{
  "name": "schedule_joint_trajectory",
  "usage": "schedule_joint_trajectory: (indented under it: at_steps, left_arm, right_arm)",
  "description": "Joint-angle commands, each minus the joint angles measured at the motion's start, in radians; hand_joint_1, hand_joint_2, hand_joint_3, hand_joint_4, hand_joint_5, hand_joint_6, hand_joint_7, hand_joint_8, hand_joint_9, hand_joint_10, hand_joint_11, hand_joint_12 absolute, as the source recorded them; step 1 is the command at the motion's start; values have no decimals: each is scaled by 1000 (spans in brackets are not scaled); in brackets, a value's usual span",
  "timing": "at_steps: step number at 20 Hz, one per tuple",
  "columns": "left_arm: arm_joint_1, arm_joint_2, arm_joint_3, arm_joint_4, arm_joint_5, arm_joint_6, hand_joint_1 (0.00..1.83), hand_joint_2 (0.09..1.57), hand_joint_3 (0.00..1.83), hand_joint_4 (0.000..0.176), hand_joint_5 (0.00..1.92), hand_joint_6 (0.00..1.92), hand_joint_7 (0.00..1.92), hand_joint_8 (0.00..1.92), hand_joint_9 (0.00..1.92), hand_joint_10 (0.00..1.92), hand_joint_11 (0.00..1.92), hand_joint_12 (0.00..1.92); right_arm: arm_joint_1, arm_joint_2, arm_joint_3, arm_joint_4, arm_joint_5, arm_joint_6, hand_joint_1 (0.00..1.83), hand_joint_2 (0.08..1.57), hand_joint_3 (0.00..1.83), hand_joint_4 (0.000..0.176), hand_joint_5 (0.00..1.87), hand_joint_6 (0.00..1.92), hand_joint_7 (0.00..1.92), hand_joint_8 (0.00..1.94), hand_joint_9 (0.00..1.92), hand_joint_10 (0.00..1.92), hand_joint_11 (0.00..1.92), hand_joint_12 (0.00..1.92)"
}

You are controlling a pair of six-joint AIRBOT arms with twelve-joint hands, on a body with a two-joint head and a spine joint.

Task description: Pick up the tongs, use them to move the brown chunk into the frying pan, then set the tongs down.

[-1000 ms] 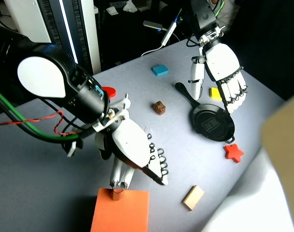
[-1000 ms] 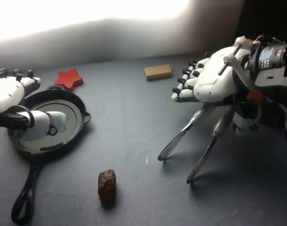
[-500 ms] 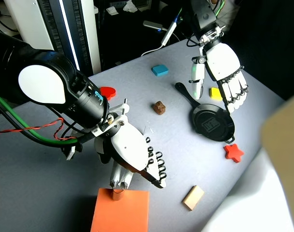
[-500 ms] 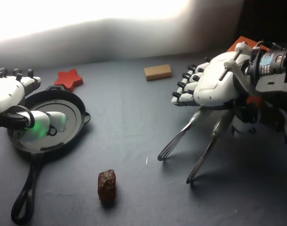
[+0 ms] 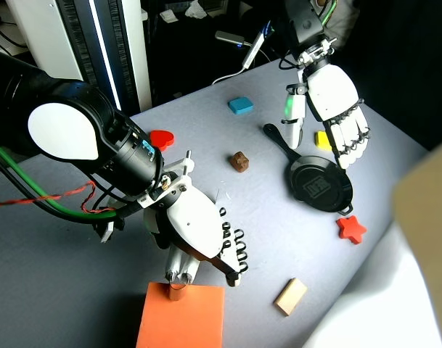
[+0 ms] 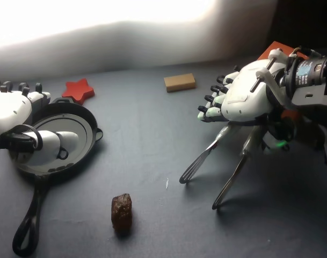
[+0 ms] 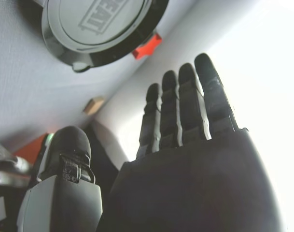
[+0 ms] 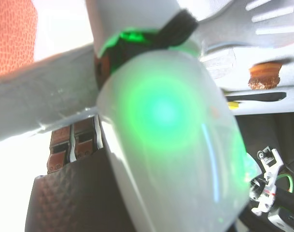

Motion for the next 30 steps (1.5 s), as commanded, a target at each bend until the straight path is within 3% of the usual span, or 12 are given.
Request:
schedule_joint_trajectory:
  at_steps: [1, 6, 22, 30]
  left_arm:
    - [-5, 9, 3, 58, -66, -1, 61, 1267, 2, 0, 142, 2, 201, 2, 183, 2, 0, 501]
    - [1, 9, 9, 55, -71, -3, 67, 1274, 2, 0, 159, 4, 192, 2, 170, 1, 0, 455]
    - [3, 9, 5, 54, -76, -7, 23, 1271, 0, 0, 174, 3, 187, 0, 164, 0, 0, 502]
    - [4, 9, 6, 54, -77, -9, 36, 1276, 2, 0, 171, 3, 191, 2, 167, 1, 0, 491]
  right_arm:
    - [5, 4, 2, -22, 71, 0, 1152, 1004, 3, 0, 80, 14, 126, 7, 138, 20, 0, 690]
    - [-7, 4, 1, -22, 88, 4, 1149, 1029, 7, 0, 125, 21, 152, 4, 158, 18, 0, 740]
    - [-7, 8, 1, -22, 108, 9, 1113, 1156, 12, 0, 530, 76, 603, 37, 550, 107, 0, 1443]
    - [4, 18, -8, -22, 121, 9, 1091, 1193, 9, 0, 651, 81, 725, 17, 659, 108, 140, 1379]
